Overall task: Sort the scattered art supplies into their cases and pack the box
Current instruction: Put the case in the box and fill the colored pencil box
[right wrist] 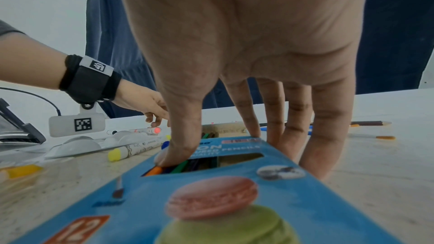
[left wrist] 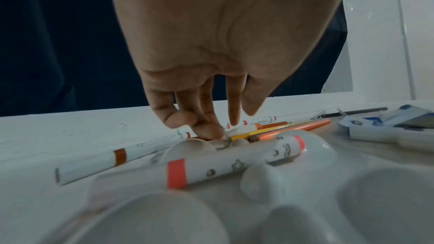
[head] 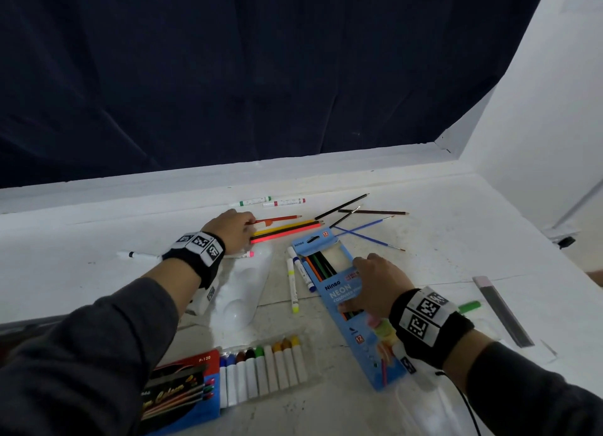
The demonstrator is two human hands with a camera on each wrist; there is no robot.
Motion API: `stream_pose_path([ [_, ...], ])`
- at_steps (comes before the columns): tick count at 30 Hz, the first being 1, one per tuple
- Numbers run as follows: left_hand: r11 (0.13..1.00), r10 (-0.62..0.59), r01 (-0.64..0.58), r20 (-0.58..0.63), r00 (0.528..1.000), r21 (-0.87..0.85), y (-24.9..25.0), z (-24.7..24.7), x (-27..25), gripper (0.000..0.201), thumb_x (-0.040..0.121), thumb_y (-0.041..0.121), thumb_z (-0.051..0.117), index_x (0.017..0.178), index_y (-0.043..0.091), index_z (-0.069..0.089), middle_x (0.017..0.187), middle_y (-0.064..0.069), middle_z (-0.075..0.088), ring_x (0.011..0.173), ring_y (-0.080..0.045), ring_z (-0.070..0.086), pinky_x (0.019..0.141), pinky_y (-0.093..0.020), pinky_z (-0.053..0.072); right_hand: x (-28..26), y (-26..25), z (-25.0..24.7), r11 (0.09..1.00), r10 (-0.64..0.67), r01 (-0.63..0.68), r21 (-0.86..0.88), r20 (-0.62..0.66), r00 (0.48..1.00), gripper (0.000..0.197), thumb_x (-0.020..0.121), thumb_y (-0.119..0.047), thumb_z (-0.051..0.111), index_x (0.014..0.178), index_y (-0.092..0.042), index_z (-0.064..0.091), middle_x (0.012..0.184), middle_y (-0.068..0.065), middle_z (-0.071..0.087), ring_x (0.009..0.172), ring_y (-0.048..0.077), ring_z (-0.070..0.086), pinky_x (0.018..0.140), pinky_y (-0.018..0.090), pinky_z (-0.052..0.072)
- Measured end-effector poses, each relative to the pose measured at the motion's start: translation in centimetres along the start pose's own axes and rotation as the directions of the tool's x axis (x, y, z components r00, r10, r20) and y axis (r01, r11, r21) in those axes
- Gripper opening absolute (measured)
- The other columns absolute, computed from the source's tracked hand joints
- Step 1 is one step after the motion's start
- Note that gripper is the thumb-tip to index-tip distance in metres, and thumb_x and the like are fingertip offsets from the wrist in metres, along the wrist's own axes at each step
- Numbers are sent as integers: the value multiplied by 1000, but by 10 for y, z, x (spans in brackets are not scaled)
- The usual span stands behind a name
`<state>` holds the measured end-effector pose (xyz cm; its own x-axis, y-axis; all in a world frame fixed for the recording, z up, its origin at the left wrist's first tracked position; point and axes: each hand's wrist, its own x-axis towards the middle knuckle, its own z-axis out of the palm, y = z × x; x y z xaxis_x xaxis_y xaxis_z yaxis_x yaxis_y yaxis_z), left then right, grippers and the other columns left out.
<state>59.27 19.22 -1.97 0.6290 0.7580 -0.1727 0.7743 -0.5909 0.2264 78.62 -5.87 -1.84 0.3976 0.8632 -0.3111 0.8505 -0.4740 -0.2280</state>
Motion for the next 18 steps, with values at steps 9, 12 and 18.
stream_pose_path([
  [9, 996, -73, 73, -7, 997, 50, 12, -1, 26, 14, 95, 19, 59, 96, 12, 71, 103, -7, 70, 94, -23, 64, 83, -33, 53, 2, 4, 1, 1000, 5, -4, 20, -24, 1000, 73, 63, -61, 81, 116, -22, 51, 101, -5, 46, 91, 13, 50, 80, 29, 51],
  [12, 997, -73, 73, -7, 997, 13, 13, -8, 25, 17, 95, 24, 61, 92, 8, 67, 96, -7, 67, 89, -25, 61, 79, -32, 49, 3, 3, -2, 1000, 7, -7, 20, -16, 1000, 75, 61, -62, 81, 117, -23, 51, 102, -5, 47, 90, 12, 49, 78, 28, 49],
  [18, 958, -65, -5, -234, 970, -288, 17, -30, -15, 4, 94, 22, 65, 97, 19, 66, 89, 1, 67, 82, -17, 62, 70, -23, 44, 0, 3, -2, 1000, -7, 7, 13, -7, 1000, 77, 64, -64, 79, 122, -21, 50, 108, -2, 49, 97, 16, 53, 80, 29, 49],
])
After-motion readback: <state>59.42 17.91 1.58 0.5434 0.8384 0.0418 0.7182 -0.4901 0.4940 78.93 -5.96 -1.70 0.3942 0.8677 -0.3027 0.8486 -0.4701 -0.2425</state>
